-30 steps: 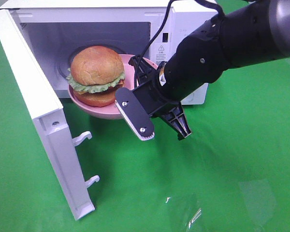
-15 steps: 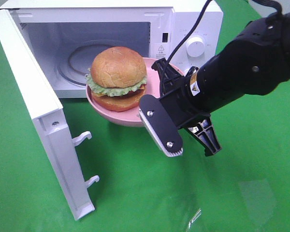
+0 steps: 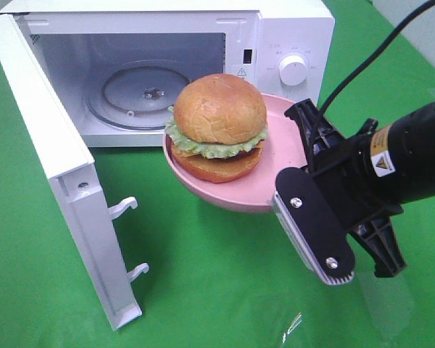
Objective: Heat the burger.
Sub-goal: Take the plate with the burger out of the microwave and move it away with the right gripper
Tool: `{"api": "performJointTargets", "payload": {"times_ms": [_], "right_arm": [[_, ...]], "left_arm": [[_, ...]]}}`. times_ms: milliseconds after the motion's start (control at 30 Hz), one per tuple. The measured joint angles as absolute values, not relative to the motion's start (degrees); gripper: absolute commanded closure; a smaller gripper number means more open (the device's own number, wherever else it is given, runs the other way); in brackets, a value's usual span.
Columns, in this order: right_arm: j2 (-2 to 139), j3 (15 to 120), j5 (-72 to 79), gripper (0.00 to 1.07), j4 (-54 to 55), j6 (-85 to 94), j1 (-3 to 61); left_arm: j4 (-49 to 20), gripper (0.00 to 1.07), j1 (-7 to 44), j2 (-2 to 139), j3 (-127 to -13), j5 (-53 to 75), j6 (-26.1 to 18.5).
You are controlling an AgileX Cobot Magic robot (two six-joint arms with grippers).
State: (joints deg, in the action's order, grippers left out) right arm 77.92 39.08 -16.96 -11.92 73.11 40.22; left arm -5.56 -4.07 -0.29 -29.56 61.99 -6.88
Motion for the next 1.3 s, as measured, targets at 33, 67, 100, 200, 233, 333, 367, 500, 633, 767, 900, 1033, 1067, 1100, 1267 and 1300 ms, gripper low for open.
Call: {"api": "performJointTargets", "payload": {"times_ms": [33, 67, 100, 200, 233, 333, 367, 500, 633, 767, 900, 1033, 1067, 1100, 1267, 1300], "right_arm": [[77.9, 39.1, -17.0, 1.07, -11.9, 73.1, 40.2], [75.9, 37.4, -17.7, 1.07, -11.9, 73.1, 40.2], [73.7, 35.9, -18.6, 1.07, -11.9, 73.0, 40.2], [71.7, 34.4, -19.5, 1.07, -11.9, 72.3, 40.2], [69.8, 33.1, -20.3, 1.07, -11.9, 71.5, 40.2], [66.6, 31.3, -22.3, 1.07, -11.9, 70.0, 40.2], [66.6, 31.3, -22.3, 1.07, -11.9, 70.0, 40.2], [61.7, 29.4, -26.1, 1.07, -11.9, 67.4, 40.2], [58.3, 28.2, -29.0, 1.07, -12.9, 64.7, 40.2], [55.6, 27.6, -31.5, 1.07, -14.6, 60.7, 40.2], [53.2, 27.4, -35.5, 1.07, -17.7, 53.3, 40.2], [52.9, 27.4, -39.6, 1.07, -21.8, 44.7, 40.2], [52.9, 27.3, -41.6, 1.07, -23.4, 39.9, 40.2], [52.9, 27.3, -42.6, 1.07, -24.2, 37.5, 40.2], [52.9, 27.3, -45.7, 1.07, -27.2, 27.9, 40.2], [52.9, 27.3, -45.7, 1.07, -27.2, 27.9, 40.2]], "left_arm": [[-5.6, 0.09, -4.1, -0.3, -29.6, 62.0, -6.9], [-5.6, 0.09, -4.1, -0.3, -29.6, 62.0, -6.9], [-5.6, 0.09, -4.1, -0.3, -29.6, 62.0, -6.9], [-5.6, 0.09, -4.1, -0.3, -29.6, 62.0, -6.9], [-5.6, 0.09, -4.1, -0.3, -29.6, 62.0, -6.9], [-5.6, 0.09, -4.1, -0.3, -29.6, 62.0, -6.9], [-5.6, 0.09, -4.1, -0.3, -29.6, 62.0, -6.9], [-5.6, 0.09, -4.1, -0.3, -29.6, 62.0, -6.9], [-5.6, 0.09, -4.1, -0.3, -29.6, 62.0, -6.9], [-5.6, 0.09, -4.1, -0.3, -29.6, 62.0, -6.9], [-5.6, 0.09, -4.1, -0.3, -29.6, 62.0, -6.9], [-5.6, 0.09, -4.1, -0.3, -29.6, 62.0, -6.9], [-5.6, 0.09, -4.1, -0.3, -29.6, 62.0, -6.9], [-5.6, 0.09, -4.1, -0.3, -29.6, 62.0, -6.9], [-5.6, 0.09, -4.1, -0.3, -29.6, 62.0, -6.9], [-5.6, 0.09, -4.1, -0.3, -29.6, 62.0, -6.9]]}}
